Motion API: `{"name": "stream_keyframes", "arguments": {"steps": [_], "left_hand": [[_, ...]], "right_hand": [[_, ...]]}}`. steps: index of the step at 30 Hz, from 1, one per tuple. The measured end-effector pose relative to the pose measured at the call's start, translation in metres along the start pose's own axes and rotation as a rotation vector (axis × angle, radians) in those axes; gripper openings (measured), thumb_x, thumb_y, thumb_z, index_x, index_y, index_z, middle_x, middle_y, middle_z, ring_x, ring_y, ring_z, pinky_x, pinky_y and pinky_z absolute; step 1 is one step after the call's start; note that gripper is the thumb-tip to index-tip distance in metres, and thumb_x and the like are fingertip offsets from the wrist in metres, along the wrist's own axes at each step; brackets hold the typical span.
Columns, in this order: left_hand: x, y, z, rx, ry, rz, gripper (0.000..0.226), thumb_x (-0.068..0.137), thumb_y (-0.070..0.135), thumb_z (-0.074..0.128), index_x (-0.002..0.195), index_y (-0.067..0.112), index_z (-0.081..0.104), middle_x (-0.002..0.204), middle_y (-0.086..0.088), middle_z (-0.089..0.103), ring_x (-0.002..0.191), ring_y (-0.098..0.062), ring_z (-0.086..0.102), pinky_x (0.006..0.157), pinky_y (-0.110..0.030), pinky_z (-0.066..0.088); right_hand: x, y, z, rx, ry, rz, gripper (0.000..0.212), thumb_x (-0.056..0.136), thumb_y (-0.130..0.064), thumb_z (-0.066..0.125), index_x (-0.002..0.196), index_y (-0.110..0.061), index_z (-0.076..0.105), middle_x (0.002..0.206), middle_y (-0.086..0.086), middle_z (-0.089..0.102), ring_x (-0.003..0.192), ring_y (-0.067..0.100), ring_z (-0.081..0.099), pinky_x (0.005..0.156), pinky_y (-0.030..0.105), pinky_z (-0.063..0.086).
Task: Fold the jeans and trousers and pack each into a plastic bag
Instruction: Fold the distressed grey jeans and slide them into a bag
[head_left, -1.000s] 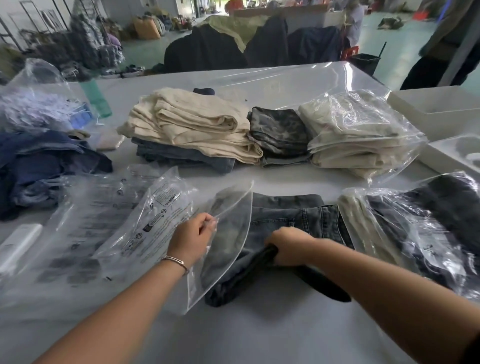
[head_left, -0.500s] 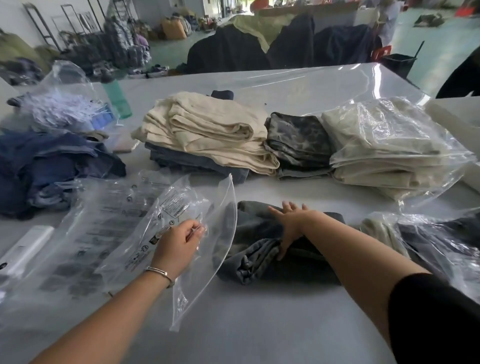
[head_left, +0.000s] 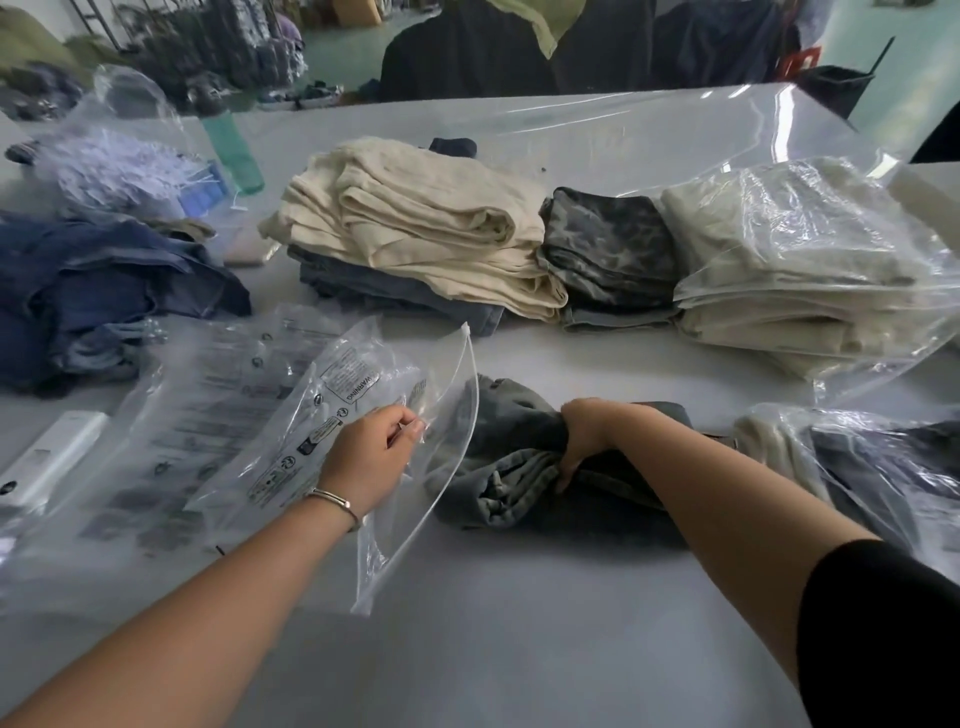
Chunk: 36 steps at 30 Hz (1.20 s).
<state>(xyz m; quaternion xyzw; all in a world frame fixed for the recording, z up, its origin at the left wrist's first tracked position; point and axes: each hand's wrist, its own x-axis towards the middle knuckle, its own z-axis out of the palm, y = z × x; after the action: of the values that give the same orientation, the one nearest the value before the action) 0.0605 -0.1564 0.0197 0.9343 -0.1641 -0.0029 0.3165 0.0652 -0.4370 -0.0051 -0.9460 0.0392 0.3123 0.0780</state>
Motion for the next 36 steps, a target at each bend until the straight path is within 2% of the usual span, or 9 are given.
{"name": "stream_keyframes", "arguments": {"steps": [4,9,12,16,22,27,29,32,36], "left_hand": [[-0.001,0.001,-0.009,0.015,0.034,0.018,0.021,0.095,0.03,0.054,0.079,0.019,0.061,0.05,0.006,0.051,0.048,-0.01,0.049,0.051,-0.027,0.039],[-0.006,0.003,-0.022,0.001,0.05,0.032,0.029,0.095,0.03,0.052,0.082,0.008,0.065,0.064,-0.011,0.064,0.065,-0.028,0.064,0.065,-0.042,0.051],[-0.013,0.005,-0.026,0.006,0.036,0.066,0.03,0.095,0.031,0.052,0.081,0.009,0.067,0.065,-0.009,0.064,0.068,-0.028,0.062,0.062,-0.037,0.048],[-0.025,0.007,-0.024,-0.057,-0.088,0.019,0.023,0.094,0.035,0.055,0.091,0.022,0.074,0.06,0.014,0.058,0.058,-0.006,0.054,0.055,-0.02,0.036],[-0.031,0.013,-0.025,-0.446,-0.299,-0.215,0.021,0.096,0.023,0.054,0.097,0.017,0.073,0.061,0.001,0.05,0.046,-0.009,0.042,0.042,-0.016,0.031],[-0.034,0.017,-0.038,-0.875,-0.234,-0.529,0.029,0.096,0.006,0.044,0.069,0.014,0.051,0.042,0.004,0.048,0.03,-0.006,0.041,0.035,-0.013,0.03],[-0.034,0.013,-0.048,-1.07,-0.201,-0.59,0.027,0.097,0.009,0.046,0.072,0.01,0.056,0.047,0.001,0.055,0.034,-0.007,0.05,0.036,-0.013,0.04],[-0.031,0.008,-0.055,-0.985,-0.179,-0.549,0.018,0.097,0.02,0.054,0.085,0.014,0.066,0.058,0.001,0.056,0.045,-0.006,0.051,0.038,-0.013,0.04],[-0.025,0.016,-0.052,-0.827,-0.132,-0.39,0.018,0.093,0.026,0.059,0.099,0.012,0.069,0.099,-0.019,0.07,0.089,-0.03,0.064,0.086,-0.043,0.055]], "right_hand": [[-0.017,-0.005,0.006,-0.003,0.055,-0.027,0.084,0.05,-0.059,0.083,0.118,-0.017,0.056,0.109,0.002,0.061,0.089,0.02,0.055,0.074,0.028,0.042],[-0.046,0.01,0.01,0.103,0.189,0.004,0.067,0.051,-0.059,0.082,0.1,-0.02,0.059,0.095,0.002,0.062,0.081,0.018,0.057,0.063,0.028,0.045],[-0.072,0.028,-0.001,0.167,0.434,0.088,0.059,0.047,-0.055,0.083,0.089,-0.019,0.061,0.088,0.005,0.063,0.074,0.022,0.056,0.06,0.029,0.043],[-0.118,0.046,-0.029,0.355,0.754,0.163,0.062,0.045,-0.047,0.089,0.089,-0.011,0.064,0.09,0.014,0.068,0.077,0.027,0.057,0.065,0.033,0.044],[-0.184,-0.004,-0.05,0.549,1.051,-0.033,0.057,0.048,-0.045,0.087,0.089,-0.014,0.063,0.081,0.001,0.062,0.074,0.022,0.056,0.063,0.033,0.044],[-0.205,-0.066,-0.01,0.181,1.021,-0.027,0.052,0.049,-0.053,0.077,0.08,-0.024,0.048,0.067,-0.004,0.051,0.065,0.027,0.051,0.057,0.03,0.034],[-0.205,-0.078,0.012,0.074,0.957,-0.049,0.051,0.05,-0.053,0.074,0.083,-0.024,0.049,0.071,0.003,0.059,0.068,0.03,0.058,0.056,0.03,0.035],[-0.204,-0.093,0.041,0.014,0.826,-0.079,0.047,0.056,-0.052,0.071,0.087,-0.025,0.047,0.079,0.002,0.063,0.068,0.028,0.058,0.056,0.029,0.039],[-0.201,-0.114,0.071,-0.057,0.752,-0.129,0.049,0.062,-0.054,0.065,0.098,-0.024,0.05,0.085,-0.001,0.065,0.075,0.029,0.063,0.057,0.03,0.039]]}}
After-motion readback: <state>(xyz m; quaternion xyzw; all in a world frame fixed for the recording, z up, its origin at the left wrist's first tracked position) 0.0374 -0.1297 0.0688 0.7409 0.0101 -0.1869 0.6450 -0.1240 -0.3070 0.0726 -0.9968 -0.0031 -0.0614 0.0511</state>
